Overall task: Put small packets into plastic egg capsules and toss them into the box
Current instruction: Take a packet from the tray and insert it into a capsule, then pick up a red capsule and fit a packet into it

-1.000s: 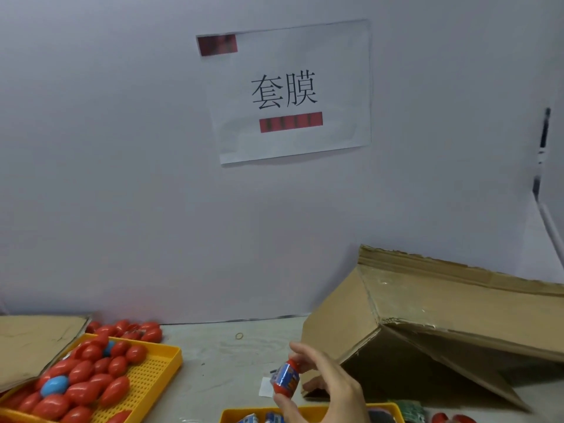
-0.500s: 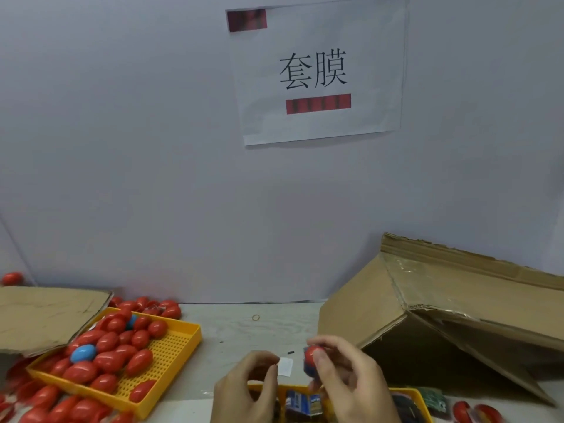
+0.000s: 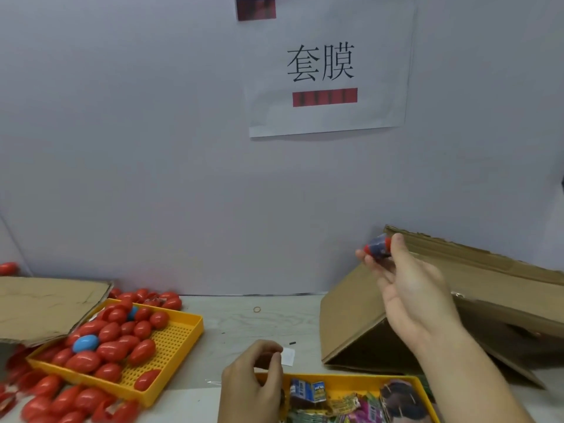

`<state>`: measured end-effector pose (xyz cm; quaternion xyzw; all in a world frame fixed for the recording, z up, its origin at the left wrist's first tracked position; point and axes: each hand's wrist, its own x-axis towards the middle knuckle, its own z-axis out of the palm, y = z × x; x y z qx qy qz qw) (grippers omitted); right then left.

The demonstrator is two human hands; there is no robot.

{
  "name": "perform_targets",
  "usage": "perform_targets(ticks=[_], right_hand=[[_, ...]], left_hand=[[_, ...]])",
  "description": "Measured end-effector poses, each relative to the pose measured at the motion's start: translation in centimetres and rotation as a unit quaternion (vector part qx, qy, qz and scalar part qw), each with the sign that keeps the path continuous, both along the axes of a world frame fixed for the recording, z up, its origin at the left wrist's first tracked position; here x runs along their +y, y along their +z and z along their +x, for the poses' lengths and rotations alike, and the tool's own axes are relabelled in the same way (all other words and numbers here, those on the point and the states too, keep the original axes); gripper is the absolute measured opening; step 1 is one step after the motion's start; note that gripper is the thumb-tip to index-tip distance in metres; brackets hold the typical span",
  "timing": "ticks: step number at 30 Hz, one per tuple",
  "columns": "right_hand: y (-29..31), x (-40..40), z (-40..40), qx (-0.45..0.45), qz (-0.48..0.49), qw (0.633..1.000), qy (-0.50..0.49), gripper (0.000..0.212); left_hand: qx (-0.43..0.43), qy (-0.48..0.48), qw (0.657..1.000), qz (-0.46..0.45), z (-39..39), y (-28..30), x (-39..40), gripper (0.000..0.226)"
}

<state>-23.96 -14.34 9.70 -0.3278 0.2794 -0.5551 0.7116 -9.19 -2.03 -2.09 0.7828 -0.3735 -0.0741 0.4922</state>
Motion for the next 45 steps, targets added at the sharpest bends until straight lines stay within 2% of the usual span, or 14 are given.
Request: perform_targets(ticks=[3, 5, 9, 11, 15, 18, 20, 23, 30, 32, 37, 39, 42, 45], right_hand=[[1.8, 0.0, 0.2, -0.194, 0.109, 0.974, -0.044, 0.020], [2.8, -0.2, -0.6, -0.292, 0.133, 0.946, -0.054, 0.029], [2.7, -0.3, -1.5, -0.289, 0.086, 0.953, 0.020, 0.060], [1.9, 0.3, -0.8, -0.262, 0.083, 0.958, 0.083, 0.063], [-0.3, 2.1, 1.6, -0.157, 0.045, 0.974, 0.158, 0.037], [-3.0, 3.9, 3.5, 0.070, -0.042, 0.972, 0.222, 0.019], [-5.4, 5.0, 4.2, 0.249, -0.114, 0.928, 0.254, 0.019], [-7.8, 6.1, 4.2, 0.381, -0.163, 0.861, 0.296, 0.019], [-9.7, 6.3, 3.8, 0.440, -0.177, 0.822, 0.315, 0.014], [-9.8, 6.2, 3.7, 0.435, -0.187, 0.824, 0.310, 0.015], [-9.2, 5.4, 3.1, 0.466, -0.216, 0.805, 0.296, 0.017], [-8.6, 4.6, 2.7, 0.509, -0.245, 0.771, 0.294, 0.016], [-7.7, 3.5, 1.9, 0.593, -0.300, 0.675, 0.321, 0.007], [-7.9, 2.2, 2.3, 0.641, -0.266, 0.615, 0.376, 0.005]], left_hand=[[0.003, 0.013, 1.000, 0.004, 0.1, 0.2, 0.1, 0.024], [0.009, 0.018, 1.000, -0.007, 0.2, 0.3, 0.1, 0.024], [0.023, 0.019, 0.999, -0.021, 0.3, 0.5, 0.2, 0.027], [0.030, 0.018, 0.999, -0.025, 0.3, 0.5, 0.2, 0.026], [0.043, 0.016, 0.999, -0.025, 0.2, 0.7, 0.4, 0.025], [0.046, 0.017, 0.999, -0.021, 0.3, 0.9, 0.8, 0.023], [0.042, 0.024, 0.999, -0.020, 0.4, 1.0, 1.1, 0.022], [0.037, 0.057, 0.998, -0.005, 0.7, 1.3, 1.4, 0.019], [-0.011, 0.184, 0.983, -0.001, 4.3, 2.2, 2.7, 0.013], [-0.062, 0.223, 0.972, 0.041, 6.7, 2.4, 3.1, 0.011], [-0.156, 0.260, 0.929, 0.214, 13.3, 3.0, 3.8, 0.026], [-0.158, 0.241, 0.914, 0.287, 15.2, 3.1, 4.2, 0.021], [-0.172, 0.194, 0.903, 0.343, 16.5, 2.9, 4.5, 0.013], [-0.207, 0.176, 0.894, 0.358, 16.8, 2.5, 4.5, 0.011]])
